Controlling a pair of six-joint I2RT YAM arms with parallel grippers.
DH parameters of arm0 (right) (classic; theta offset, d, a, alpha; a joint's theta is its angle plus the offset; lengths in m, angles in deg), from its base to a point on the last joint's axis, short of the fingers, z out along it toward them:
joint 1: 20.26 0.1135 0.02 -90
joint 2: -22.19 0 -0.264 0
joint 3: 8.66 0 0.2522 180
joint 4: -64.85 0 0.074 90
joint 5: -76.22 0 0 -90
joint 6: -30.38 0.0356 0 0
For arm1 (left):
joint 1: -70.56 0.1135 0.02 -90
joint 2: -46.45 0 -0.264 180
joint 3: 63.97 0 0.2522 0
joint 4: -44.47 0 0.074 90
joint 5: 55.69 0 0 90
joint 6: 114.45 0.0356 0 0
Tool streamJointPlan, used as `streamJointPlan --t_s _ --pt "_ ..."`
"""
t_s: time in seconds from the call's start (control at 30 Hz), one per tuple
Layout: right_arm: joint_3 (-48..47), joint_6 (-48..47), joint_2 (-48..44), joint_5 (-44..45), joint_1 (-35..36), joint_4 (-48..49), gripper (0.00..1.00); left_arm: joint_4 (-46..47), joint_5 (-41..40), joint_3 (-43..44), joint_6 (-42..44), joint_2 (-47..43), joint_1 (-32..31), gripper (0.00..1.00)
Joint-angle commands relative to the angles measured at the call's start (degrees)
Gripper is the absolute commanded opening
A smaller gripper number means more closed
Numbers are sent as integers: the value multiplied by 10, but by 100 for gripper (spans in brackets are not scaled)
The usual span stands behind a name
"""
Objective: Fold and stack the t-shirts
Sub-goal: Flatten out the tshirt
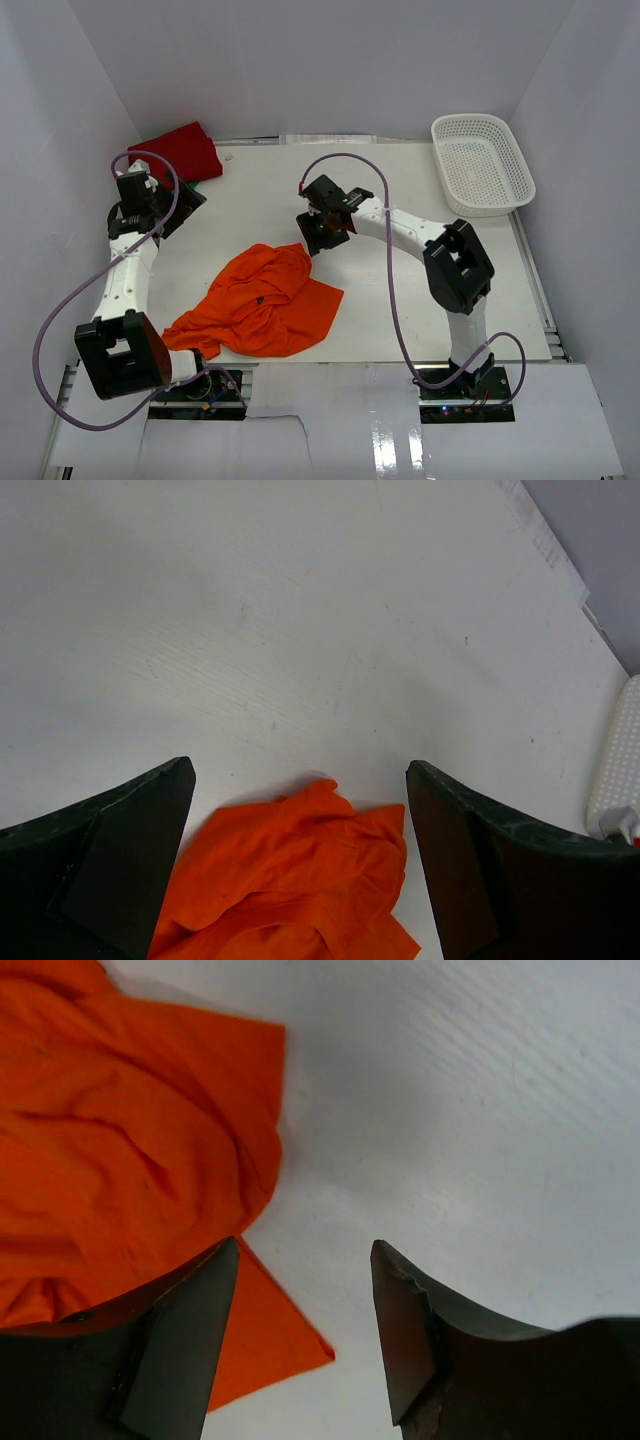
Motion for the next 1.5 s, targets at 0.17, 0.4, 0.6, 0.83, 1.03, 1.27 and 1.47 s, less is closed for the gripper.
streamJointPlan --t_s 0.17,0.4,0.6,0.83,1.03,1.27,1.47 --pt "-129 -11 117 -29 7 37 60 8 10 -17 9 -19 -3 98" --pt "-182 -12 183 -33 14 41 55 15 13 -23 13 -17 -3 98" --pt "-209 -15 211 -47 30 22 49 19 16 -27 16 -12 -3 98" --pt "-320 -58 221 -133 37 9 8 17 5 -29 9 -16 -1 98" --pt "-499 -100 147 -213 31 30 8 15 -15 -34 -12 -34 17 98" --pt "-292 -94 -196 -200 -109 43 8 12 -5 -26 -5 -45 17 98" --pt "-239 -80 -247 -162 -216 -130 8 15 105 -14 23 14 -28 93"
